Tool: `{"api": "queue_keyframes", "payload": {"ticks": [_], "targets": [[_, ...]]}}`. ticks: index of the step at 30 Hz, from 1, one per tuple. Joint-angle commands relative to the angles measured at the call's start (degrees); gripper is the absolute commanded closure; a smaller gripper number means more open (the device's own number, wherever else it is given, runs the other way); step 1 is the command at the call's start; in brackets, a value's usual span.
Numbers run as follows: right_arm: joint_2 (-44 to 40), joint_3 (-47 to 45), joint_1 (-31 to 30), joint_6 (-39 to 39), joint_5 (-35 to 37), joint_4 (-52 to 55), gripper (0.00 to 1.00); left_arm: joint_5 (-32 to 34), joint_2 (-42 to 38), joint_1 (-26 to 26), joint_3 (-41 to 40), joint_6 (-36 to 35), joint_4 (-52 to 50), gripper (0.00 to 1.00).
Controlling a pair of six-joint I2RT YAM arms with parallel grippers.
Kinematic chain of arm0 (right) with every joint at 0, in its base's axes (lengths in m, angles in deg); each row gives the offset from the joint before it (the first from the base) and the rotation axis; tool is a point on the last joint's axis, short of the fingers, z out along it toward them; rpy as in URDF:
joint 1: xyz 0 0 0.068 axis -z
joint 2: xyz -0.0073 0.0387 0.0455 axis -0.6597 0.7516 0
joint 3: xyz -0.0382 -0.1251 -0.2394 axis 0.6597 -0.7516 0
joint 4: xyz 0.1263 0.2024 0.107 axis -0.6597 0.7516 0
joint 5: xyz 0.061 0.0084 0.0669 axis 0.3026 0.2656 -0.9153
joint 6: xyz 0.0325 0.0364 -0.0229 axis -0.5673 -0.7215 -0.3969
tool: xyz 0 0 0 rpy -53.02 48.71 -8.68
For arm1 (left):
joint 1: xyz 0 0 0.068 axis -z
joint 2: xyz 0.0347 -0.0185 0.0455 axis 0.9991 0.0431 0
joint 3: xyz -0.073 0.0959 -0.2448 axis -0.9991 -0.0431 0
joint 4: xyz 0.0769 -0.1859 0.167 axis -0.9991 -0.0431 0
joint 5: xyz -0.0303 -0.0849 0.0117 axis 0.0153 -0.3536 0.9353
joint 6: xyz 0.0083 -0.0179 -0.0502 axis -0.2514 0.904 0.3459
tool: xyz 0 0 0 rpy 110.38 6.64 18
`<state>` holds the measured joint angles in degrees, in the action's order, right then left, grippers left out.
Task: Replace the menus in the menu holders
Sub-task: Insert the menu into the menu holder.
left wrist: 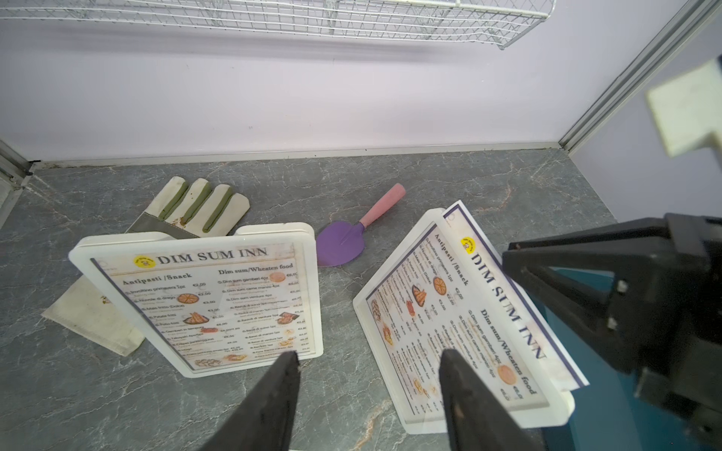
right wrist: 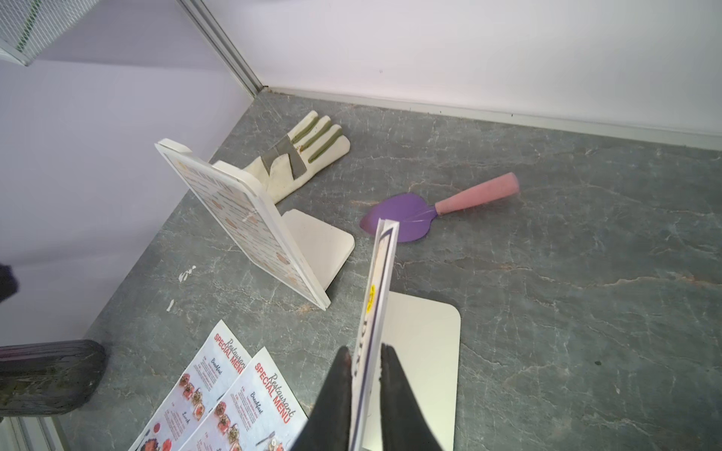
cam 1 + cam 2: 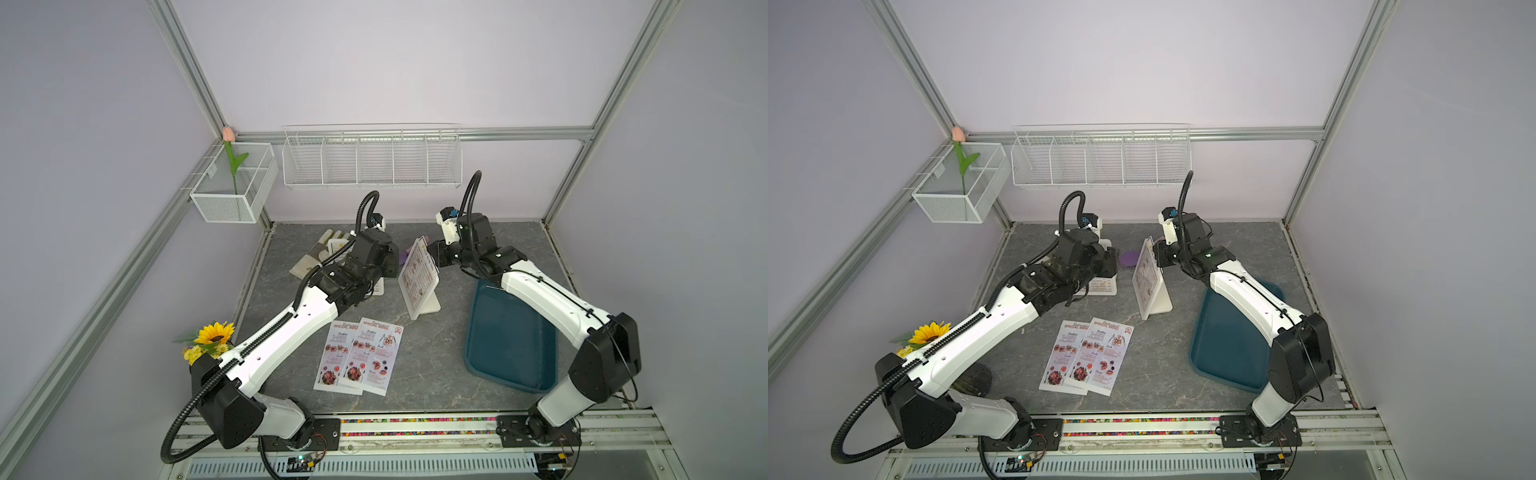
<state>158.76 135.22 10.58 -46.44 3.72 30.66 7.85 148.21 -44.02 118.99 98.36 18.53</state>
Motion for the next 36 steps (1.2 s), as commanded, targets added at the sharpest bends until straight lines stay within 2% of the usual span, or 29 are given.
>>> {"api": "queue_keyframes", "payload": {"ticks": [1, 15, 32, 36], "targets": [[0.1, 1.6, 0.4, 0.3, -1.4, 0.9, 0.84, 1.4, -0.7, -0.3, -0.6, -0.1, -0.4, 0.4], [0.2, 0.9, 0.4, -1.0, -4.1, 0.4, 0.91, 1.6, -0.7, -0.3, -0.9, 0.1, -0.2, 0.4], [2.5, 1.3, 0.2, -1.3, -5.8, 2.2, 0.91, 1.8, -0.7, -0.3, -0.8, 0.0, -0.2, 0.4], [2.4, 1.3, 0.3, -1.4, -5.6, 2.2, 0.88, 1.9, -0.7, -0.3, -0.7, 0.0, -0.2, 0.4]]}}
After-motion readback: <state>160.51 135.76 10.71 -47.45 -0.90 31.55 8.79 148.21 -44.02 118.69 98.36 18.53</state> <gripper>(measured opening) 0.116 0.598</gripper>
